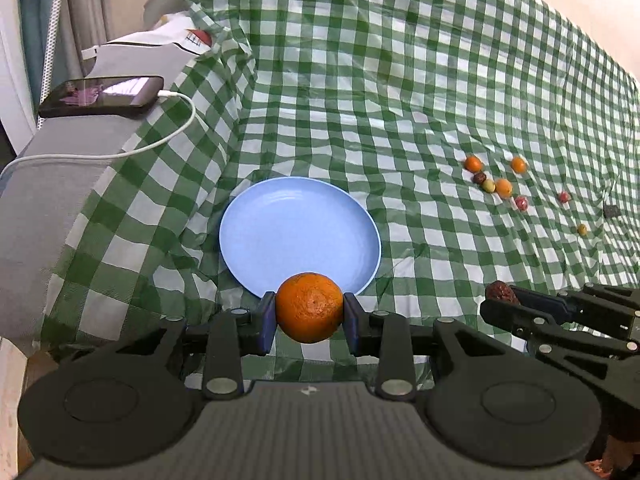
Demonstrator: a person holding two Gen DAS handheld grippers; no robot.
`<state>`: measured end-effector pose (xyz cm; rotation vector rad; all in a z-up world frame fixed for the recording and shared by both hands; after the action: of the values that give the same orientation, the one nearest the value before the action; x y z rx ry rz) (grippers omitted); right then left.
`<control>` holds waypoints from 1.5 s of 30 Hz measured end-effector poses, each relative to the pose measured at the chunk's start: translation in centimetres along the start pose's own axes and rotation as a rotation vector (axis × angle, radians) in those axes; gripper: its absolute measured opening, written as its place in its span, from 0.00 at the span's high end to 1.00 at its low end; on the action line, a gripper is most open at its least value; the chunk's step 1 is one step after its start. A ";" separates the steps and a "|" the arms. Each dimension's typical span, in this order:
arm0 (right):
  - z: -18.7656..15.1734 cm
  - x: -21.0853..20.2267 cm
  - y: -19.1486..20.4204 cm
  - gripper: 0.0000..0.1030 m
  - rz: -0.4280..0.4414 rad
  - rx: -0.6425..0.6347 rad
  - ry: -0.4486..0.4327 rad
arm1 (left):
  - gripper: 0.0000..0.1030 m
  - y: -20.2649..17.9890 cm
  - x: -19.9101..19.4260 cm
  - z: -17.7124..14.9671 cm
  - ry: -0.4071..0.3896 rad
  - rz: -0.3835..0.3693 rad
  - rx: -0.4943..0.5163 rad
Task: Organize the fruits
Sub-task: 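Carry both fruits to the blue plate and open both tools to release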
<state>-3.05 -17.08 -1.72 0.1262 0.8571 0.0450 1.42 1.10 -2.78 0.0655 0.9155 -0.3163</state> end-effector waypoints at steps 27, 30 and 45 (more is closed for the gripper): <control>1.6 5.1 0.2 0.79 -0.008 -0.032 0.035 | 0.64 1.0 4.9 2.7 0.035 0.023 0.025; 2.2 6.9 0.3 0.79 -0.008 -0.040 0.044 | 0.64 1.1 6.4 3.4 0.046 0.023 0.033; 2.3 16.2 -0.6 0.79 -0.003 -0.052 0.159 | 0.63 1.9 15.3 5.4 0.118 0.061 0.112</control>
<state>9.30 -16.40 -12.43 0.0731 1.0135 0.0753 14.78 -1.84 -11.73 0.2165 1.0101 -0.3090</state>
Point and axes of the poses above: each gripper's, at about its wrist camera, not at the fingertips, and x roughly the way its jaws point, y to its left, z to its top, the point moved 5 cm from there along x, roughly the way its jaws point
